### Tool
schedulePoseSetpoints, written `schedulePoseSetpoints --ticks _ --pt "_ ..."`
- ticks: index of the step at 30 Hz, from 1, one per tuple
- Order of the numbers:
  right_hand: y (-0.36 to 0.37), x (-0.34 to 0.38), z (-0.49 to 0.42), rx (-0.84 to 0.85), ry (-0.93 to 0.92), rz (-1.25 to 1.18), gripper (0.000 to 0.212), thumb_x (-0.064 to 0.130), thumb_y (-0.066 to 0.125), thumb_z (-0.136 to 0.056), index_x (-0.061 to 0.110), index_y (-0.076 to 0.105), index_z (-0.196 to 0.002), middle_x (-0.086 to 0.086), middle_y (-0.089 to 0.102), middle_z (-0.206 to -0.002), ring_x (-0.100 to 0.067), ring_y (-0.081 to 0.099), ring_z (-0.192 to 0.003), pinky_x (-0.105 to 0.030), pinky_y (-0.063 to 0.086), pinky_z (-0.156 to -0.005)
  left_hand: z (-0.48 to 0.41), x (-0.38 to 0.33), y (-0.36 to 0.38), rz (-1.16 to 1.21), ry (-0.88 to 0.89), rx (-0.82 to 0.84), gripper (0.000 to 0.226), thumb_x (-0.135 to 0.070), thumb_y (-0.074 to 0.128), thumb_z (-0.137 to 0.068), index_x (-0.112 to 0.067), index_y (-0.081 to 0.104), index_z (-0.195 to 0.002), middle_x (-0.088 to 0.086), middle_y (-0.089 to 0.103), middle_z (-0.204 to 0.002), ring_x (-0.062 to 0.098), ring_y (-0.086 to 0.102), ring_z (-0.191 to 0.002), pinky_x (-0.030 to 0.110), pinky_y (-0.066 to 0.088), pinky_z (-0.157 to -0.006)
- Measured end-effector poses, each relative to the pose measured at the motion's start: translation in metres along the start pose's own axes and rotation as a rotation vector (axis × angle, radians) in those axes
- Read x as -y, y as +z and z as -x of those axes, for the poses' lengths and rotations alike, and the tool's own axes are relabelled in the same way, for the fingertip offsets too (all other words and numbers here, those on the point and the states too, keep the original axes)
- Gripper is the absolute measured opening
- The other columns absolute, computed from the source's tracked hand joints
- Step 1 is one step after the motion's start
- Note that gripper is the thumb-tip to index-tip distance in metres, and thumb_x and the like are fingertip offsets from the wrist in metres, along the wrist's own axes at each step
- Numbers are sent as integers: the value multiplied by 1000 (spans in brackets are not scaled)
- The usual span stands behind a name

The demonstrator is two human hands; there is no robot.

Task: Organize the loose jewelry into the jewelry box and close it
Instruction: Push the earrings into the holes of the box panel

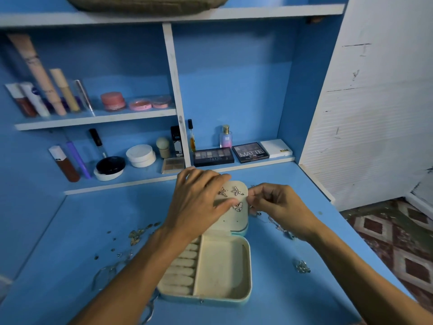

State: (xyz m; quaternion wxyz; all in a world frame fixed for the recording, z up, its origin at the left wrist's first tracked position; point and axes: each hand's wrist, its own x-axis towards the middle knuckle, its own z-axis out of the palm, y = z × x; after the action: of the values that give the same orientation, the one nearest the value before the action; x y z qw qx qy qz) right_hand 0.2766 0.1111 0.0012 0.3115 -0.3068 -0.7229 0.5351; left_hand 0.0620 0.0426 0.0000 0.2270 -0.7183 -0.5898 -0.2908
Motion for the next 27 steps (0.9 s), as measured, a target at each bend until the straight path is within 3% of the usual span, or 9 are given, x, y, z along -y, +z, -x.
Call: schedulePoseSetpoints --ticks 2,6,8,16,22,27 --pt "2 -2 -3 -34 21 -7 12 5 61 -97 -1 71 -98 -4 68 -70 -2 57 -54 -11 44 -57 -3 4 4 37 -14 60 58 -63 56 -86 -20 69 -122 -7 70 -109 19 57 -100 42 42 -97" --pt "1 -9 -9 -68 84 8 8 14 67 -95 10 74 -98 -7 72 -74 -12 63 -66 -26 54 -69 0 12 9 83 -44 110 51 -54 51 -94 -18 68 -126 -4 70 -116 20 60 -105 43 43 -101" --pt "2 -13 -11 -89 115 -1 9 15 70 -93 14 72 -102 -8 72 -71 -14 63 -65 -26 53 -65 6 16 10 83 -57 75 44 -47 53 -95 -17 69 -123 -3 68 -115 21 60 -105 42 43 -99" --pt "6 -17 -17 -112 154 40 13 12 71 -92 16 71 -105 -3 69 -65 -14 58 -60 -20 48 -59 20 5 16 124 -74 88 36 -58 65 -80 -30 78 -97 -11 61 -102 17 56 -96 38 40 -90" --pt "7 -17 -18 -122 168 64 12 12 71 -92 15 72 -104 0 69 -66 -11 58 -60 -19 45 -55 14 -14 22 125 -128 91 30 -56 63 -82 -31 78 -88 -9 53 -87 17 51 -83 35 37 -70" --pt "7 -18 -18 -121 179 76 13 14 70 -93 15 72 -106 1 70 -67 -10 61 -63 -28 50 -64 11 -18 28 130 -169 117 23 -50 67 -81 -31 79 -85 -10 55 -83 17 52 -81 34 35 -69"
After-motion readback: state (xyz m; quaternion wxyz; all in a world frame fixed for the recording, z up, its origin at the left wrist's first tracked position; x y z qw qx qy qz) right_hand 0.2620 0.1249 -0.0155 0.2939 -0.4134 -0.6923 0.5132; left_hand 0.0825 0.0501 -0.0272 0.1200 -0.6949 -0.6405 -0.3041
